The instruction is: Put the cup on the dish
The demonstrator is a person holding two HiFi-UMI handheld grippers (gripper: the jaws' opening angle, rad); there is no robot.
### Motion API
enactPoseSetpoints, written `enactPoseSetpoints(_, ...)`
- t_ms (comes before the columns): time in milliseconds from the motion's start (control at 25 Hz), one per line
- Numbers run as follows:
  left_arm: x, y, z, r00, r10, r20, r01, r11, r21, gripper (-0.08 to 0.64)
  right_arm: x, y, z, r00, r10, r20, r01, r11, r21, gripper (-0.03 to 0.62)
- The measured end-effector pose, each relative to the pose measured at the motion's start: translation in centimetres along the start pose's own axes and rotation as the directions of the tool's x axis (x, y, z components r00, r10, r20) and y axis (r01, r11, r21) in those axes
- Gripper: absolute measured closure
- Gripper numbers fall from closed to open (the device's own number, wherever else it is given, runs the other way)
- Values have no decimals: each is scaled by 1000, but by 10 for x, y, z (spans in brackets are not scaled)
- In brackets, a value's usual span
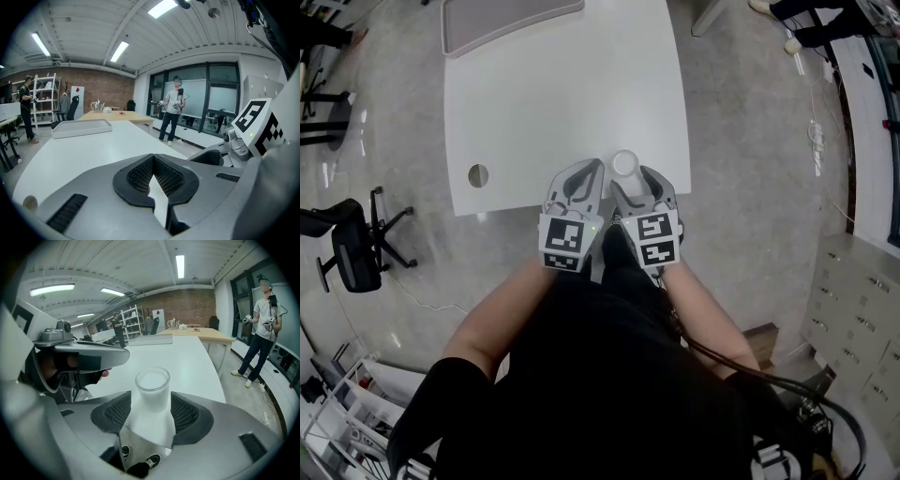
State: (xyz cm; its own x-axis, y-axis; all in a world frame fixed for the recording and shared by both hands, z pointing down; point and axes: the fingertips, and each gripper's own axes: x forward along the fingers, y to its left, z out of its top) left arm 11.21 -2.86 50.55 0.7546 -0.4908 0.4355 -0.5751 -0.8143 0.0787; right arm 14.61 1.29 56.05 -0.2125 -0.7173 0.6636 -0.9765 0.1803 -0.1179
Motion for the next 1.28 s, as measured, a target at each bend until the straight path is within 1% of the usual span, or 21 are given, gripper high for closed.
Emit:
enactPoseSetpoints(240, 16, 9, -16, 999, 16, -32, -16, 1000, -10, 555, 23, -12, -4, 1000, 5, -26, -5, 1000, -16, 371)
enactPoseSetpoints(760, 31, 21, -35, 997, 31, -72, -33, 999, -35, 555, 51, -7, 2, 998, 54, -35, -55, 998, -41, 354)
enactPoseSetpoints(1040, 32, 28, -37, 996, 41, -77, -45, 998, -48, 554, 65, -8, 9, 998, 57, -35, -59, 996, -61, 354)
enactPoseSetpoints(1280, 28, 30, -38, 996, 50, -76, -54, 997, -52, 554, 66, -8, 9, 999, 34, -23, -37, 994, -100, 354)
